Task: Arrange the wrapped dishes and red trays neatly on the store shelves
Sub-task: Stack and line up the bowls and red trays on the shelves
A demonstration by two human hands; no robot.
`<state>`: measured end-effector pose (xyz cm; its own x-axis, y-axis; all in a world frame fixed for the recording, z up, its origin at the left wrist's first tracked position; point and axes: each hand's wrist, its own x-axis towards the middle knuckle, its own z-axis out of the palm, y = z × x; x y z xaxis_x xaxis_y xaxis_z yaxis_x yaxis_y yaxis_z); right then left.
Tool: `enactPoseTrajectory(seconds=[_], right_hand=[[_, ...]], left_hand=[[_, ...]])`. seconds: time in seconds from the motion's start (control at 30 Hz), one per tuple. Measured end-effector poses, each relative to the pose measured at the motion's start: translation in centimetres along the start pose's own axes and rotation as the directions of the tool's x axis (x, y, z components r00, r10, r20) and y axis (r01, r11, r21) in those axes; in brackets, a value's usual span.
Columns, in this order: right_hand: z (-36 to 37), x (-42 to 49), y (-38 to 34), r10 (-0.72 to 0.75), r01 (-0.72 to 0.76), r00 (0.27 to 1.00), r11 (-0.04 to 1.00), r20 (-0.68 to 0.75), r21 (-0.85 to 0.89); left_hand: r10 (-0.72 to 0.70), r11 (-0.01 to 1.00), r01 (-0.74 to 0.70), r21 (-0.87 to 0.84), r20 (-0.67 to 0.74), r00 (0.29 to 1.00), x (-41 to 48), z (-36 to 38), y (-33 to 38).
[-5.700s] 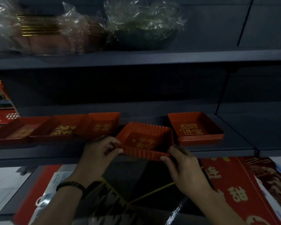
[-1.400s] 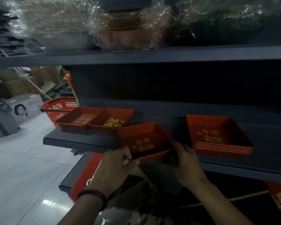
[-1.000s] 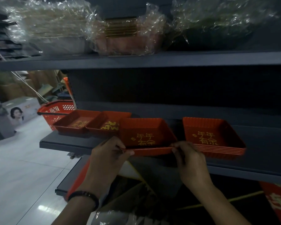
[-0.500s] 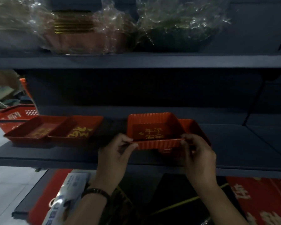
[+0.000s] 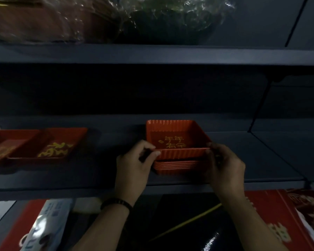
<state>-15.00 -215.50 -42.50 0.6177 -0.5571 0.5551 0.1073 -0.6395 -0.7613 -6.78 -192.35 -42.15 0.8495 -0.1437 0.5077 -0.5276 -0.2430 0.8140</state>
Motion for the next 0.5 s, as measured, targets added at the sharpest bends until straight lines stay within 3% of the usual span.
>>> enactPoseTrajectory(seconds=[0.33,0.5], right_hand=[[-0.6,0.3,0.1,-0.037,0.032,0.998,0.996,-0.06,-0.086],[-0.4,0.2,0.8,-0.038,0.036,0.999,0.989,-0.01,-0.141]], left_hand=[[0.001,1.0,-0.001,0.019,0.009,1.0,-0.3,1.1,0.2],[0.003,0.999,-0.004,0.054,0.033,0.999,-0.3,1.3,-0.7]])
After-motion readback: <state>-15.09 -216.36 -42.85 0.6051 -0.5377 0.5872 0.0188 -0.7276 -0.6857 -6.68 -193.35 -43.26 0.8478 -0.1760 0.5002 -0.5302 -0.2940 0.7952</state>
